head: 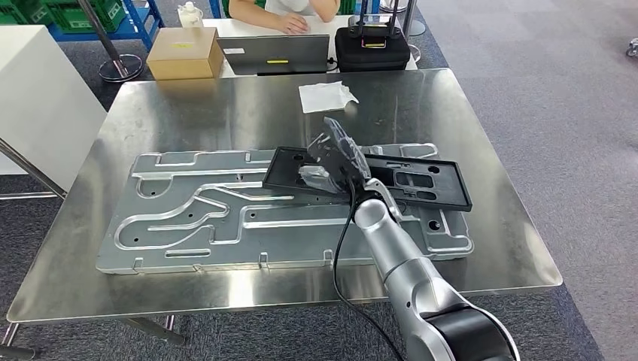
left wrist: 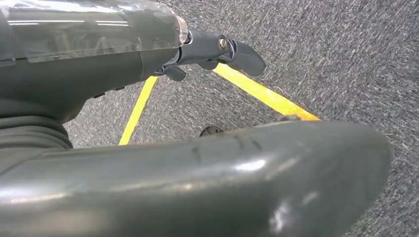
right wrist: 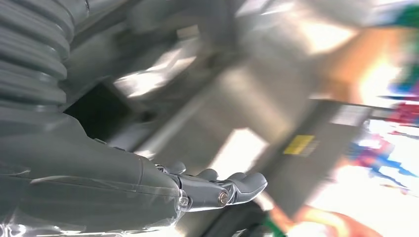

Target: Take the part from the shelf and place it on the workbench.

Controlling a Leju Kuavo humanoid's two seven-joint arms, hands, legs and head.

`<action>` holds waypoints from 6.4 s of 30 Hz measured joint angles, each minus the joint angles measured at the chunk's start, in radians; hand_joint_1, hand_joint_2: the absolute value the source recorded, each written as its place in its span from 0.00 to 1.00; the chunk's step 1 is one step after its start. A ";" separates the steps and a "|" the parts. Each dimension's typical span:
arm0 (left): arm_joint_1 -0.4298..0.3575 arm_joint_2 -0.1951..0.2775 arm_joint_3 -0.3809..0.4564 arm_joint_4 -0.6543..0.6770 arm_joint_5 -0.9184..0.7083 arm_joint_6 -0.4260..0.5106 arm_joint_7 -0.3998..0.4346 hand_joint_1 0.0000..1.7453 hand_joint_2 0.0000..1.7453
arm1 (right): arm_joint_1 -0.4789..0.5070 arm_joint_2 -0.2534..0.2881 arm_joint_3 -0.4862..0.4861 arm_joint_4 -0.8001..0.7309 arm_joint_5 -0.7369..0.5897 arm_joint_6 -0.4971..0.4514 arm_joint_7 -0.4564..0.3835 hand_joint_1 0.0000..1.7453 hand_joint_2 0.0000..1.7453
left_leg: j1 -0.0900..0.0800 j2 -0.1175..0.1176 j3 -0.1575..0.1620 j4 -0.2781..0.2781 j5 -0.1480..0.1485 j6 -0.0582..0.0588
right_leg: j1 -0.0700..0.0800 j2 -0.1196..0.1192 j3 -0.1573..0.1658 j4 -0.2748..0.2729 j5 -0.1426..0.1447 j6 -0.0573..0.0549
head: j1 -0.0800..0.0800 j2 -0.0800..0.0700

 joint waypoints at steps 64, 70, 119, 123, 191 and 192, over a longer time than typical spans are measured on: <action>0.010 -0.064 0.101 -0.001 0.038 -0.029 -0.078 0.00 0.00 | 1.072 -0.212 -0.241 -1.275 -0.389 -0.148 -0.216 0.00 0.00 | -0.019 -0.045 -0.085 0.009 0.065 0.044 | -0.063 0.034 0.029 0.073 -0.053 0.085 | 0.002 0.000; 0.011 -0.066 0.100 -0.002 0.028 -0.041 -0.077 0.00 0.00 | 1.098 -0.209 -0.275 -1.248 -0.350 -0.179 -0.217 0.00 0.00 | -0.012 -0.056 -0.131 0.059 0.048 0.005 | -0.057 0.005 0.048 -0.005 -0.050 0.030 | 0.001 0.000; 0.006 -0.088 0.038 -0.006 -0.060 -0.152 -0.058 0.00 0.00 | 0.987 0.065 -0.764 -1.146 -0.072 0.091 -0.257 0.00 0.00 | -0.019 0.008 -0.037 -0.010 0.030 0.063 | -0.050 -0.025 -0.102 0.215 -0.163 0.078 | 0.001 0.000; 0.007 -0.089 0.033 -0.006 -0.067 -0.154 -0.060 0.00 0.00 | 0.975 0.067 -0.767 -1.096 0.006 0.090 -0.253 0.00 0.00 | -0.029 -0.040 -0.104 0.001 0.078 0.063 | -0.037 -0.007 -0.023 0.201 -0.115 0.055 | 0.001 0.000; 0.022 -0.045 -0.042 -0.006 -0.193 -0.001 -0.138 0.00 0.00 | 0.695 -0.143 -0.886 0.506 0.287 -0.037 0.473 0.00 0.00 | -0.015 -0.108 -0.007 0.014 -0.030 0.021 | -0.041 0.033 -0.038 0.015 0.005 0.025 | 0.001 0.000; 0.021 -0.046 -0.040 -0.006 -0.190 -0.001 -0.136 0.00 0.00 | 0.695 -0.143 -0.886 0.506 0.289 -0.038 0.471 0.00 0.00 | -0.017 -0.086 -0.018 0.040 -0.046 0.017 | -0.042 0.020 -0.032 0.009 0.004 0.017 | 0.001 0.000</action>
